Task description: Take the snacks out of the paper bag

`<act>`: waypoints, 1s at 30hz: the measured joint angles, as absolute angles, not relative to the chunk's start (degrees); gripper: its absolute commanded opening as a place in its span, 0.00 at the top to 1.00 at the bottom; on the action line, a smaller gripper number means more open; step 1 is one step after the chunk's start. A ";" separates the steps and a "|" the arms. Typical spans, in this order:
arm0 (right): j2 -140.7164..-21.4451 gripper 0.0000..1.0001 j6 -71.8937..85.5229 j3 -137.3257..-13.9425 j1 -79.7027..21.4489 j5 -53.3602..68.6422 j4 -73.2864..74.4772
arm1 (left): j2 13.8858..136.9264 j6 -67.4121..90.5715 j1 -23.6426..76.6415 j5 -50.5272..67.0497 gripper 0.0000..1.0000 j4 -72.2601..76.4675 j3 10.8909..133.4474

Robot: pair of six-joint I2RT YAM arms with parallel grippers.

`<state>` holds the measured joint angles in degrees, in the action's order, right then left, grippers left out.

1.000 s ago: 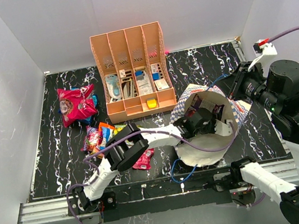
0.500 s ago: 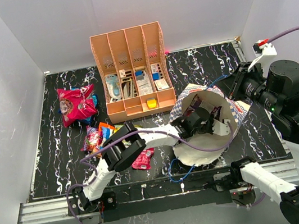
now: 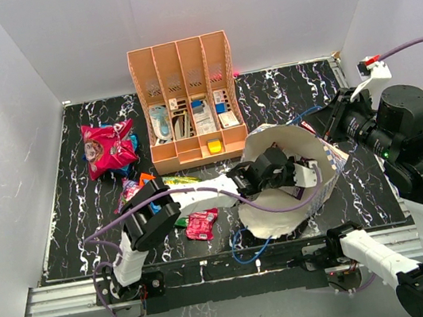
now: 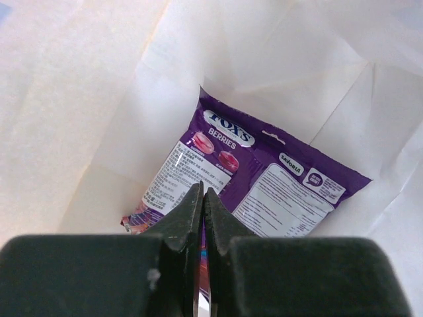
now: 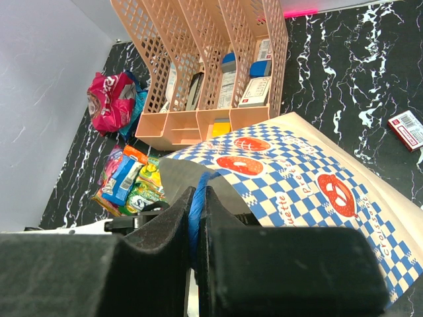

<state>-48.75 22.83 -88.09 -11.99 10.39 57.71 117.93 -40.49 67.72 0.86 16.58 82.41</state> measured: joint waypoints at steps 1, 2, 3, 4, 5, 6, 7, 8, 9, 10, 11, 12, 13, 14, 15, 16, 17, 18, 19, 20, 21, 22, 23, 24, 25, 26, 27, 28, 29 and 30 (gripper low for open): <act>-48.75 0.92 22.83 -88.09 -11.99 10.35 57.69 | 117.51 -40.23 67.90 0.82 1.00 16.73 82.41; -48.75 0.92 22.83 -88.09 -11.99 10.33 57.69 | 117.25 -39.99 68.01 0.75 1.00 16.73 82.41; -48.75 0.92 22.83 -88.09 -11.99 10.31 57.71 | 117.10 -39.81 68.23 0.73 1.00 16.73 82.41; -48.75 0.92 22.81 -88.09 -11.99 10.28 57.71 | 117.08 -39.70 68.42 0.73 1.00 16.73 82.41; -48.75 0.92 22.81 -88.14 -11.99 10.26 57.71 | 117.08 -39.51 68.69 0.73 1.00 16.67 82.41; -48.75 0.92 22.79 -88.20 -11.99 10.24 57.74 | 117.08 -39.35 68.90 0.78 1.00 16.64 82.39; -48.75 0.92 22.79 -88.31 -11.99 10.24 57.78 | 117.08 -39.24 69.08 0.75 0.93 16.69 82.39; -48.75 0.92 22.79 -88.42 -11.99 10.24 57.76 | 117.08 -39.13 69.21 0.67 0.81 16.75 82.39; -48.73 0.92 22.79 -88.49 -11.99 10.24 57.76 | 117.08 -38.96 69.34 0.47 0.68 16.78 82.39; -48.73 0.92 22.79 -88.53 -11.99 10.26 57.76 | 117.08 -39.20 69.43 0.34 0.59 16.78 82.39; -48.75 0.92 22.79 -88.64 -11.99 10.26 57.82 | 117.08 -39.05 69.56 -0.03 0.51 16.93 82.39; -48.77 0.92 22.79 -88.73 -11.99 10.26 57.82 | 117.14 -38.96 69.67 -0.56 0.46 17.34 82.39; -48.77 0.92 22.79 -88.73 -11.99 10.28 57.84 | 117.25 -38.94 69.71 -1.06 0.42 18.02 82.41; -48.77 0.92 22.79 -88.73 -11.99 10.28 57.89 | 117.49 -39.00 69.71 -1.56 0.38 18.50 82.63; -48.77 0.92 22.79 -88.73 -11.99 10.31 57.93 | 117.97 -39.07 69.69 -2.09 0.36 18.94 83.05; -48.80 0.92 22.79 -88.73 -11.99 10.31 57.95 | 118.67 -39.13 69.69 -2.50 0.25 19.25 83.74; -48.86 0.92 22.79 -88.73 -11.99 10.33 57.98 | 119.50 -39.22 69.65 -2.72 0.22 19.55 84.51; -48.97 0.92 22.81 -88.73 -11.99 10.41 58.02 | 120.62 -39.40 69.58 -3.01 0.21 19.84 85.49; -48.99 0.92 22.81 -88.73 -11.99 10.44 58.02 | 121.64 -39.53 69.52 -3.27 0.20 19.86 86.41; -49.10 0.92 22.81 -88.73 -11.99 10.48 58.02 | 122.56 -39.42 69.47 -3.51 0.20 19.64 87.20; -49.19 0.92 22.81 -88.75 -11.99 10.50 58.02 | 123.55 -39.40 69.38 -3.64 0.19 19.40 88.09; -49.25 0.92 22.81 -88.75 -11.99 10.50 58.02 | 124.55 -39.29 69.19 -3.64 0.14 19.14 89.14; -49.32 0.92 22.81 -88.75 -11.99 10.50 58.04 | 125.51 -39.16 69.06 -3.60 0.11 18.94 90.04; -49.36 0.92 22.81 -88.75 -11.99 10.48 58.06 | 126.30 -39.05 68.95 -3.57 0.10 18.72 90.70; -49.39 0.92 22.81 -88.79 -11.99 10.48 58.11 | 126.93 -38.92 68.79 -3.60 0.09 18.50 91.24; -49.39 0.92 22.81 -88.84 -11.99 10.48 58.15 | 127.52 -38.72 68.69 -3.66 0.09 18.44 91.88; -49.39 0.92 22.81 -88.86 -11.99 10.48 58.17 | 128.25 -38.54 68.55 -3.75 0.09 18.41 92.64; -49.39 0.92 22.81 -88.97 -11.99 10.48 58.33 | 128.92 -38.35 68.40 -3.86 0.09 18.41 93.30; -49.39 0.92 22.81 -89.14 -11.99 10.48 58.46 | 129.73 -37.95 68.23 -3.88 0.09 18.26 94.26; -49.39 0.92 22.81 -89.21 -11.99 10.48 58.50 | 130.54 -37.39 67.96 -3.86 0.09 17.85 95.35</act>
